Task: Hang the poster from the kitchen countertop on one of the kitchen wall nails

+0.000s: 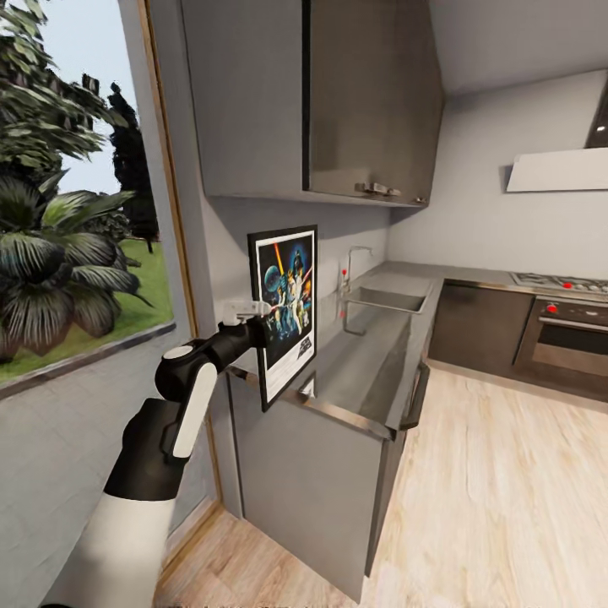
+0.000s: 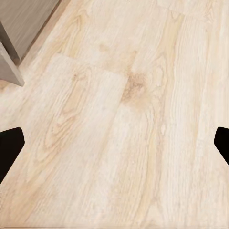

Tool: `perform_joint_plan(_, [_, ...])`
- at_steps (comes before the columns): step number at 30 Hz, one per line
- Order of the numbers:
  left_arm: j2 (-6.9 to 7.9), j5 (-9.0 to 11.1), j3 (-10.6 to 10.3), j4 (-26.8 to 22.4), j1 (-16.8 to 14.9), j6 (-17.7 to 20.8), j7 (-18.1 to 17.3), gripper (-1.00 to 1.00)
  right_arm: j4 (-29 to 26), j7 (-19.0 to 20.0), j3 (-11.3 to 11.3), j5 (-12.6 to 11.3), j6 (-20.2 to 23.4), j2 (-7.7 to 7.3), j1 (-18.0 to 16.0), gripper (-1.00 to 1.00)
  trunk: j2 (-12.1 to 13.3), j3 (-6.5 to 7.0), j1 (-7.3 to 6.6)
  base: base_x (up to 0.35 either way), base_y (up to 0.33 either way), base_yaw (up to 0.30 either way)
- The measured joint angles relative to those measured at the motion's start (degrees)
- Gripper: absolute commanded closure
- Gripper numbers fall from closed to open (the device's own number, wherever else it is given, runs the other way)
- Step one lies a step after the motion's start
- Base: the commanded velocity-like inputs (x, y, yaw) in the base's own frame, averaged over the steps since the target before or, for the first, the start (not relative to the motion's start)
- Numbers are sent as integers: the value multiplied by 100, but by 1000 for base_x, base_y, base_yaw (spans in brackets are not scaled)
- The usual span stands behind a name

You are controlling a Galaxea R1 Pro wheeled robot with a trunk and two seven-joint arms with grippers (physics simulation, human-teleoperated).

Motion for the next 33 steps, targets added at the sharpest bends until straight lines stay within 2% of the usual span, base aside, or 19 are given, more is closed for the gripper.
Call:
perform_joint_plan(4, [0, 7, -158, -1, 0, -1, 0, 100, -2, -1, -3, 0, 0, -2, 0, -100, 0, 0, 2, -234, -140, 174])
perform_joint_plan(8, [0, 2, -195, 0, 0, -1, 0, 100, -2, -1, -6, 0, 0, -4, 1, -100, 0, 0, 2, -261, -166, 65])
perform_joint_plan(21, [1, -1, -221, -2, 1, -1, 0, 100, 6, -1, -8, 0, 0, 1, 0, -100, 0, 0, 1, -178, -129, 241])
perform_joint_plan(33, [-19, 3, -224, -2, 1, -1, -6, 100, 8, -12, -10, 5, 0, 2, 0, -100, 0, 0, 2, -255, -201, 289])
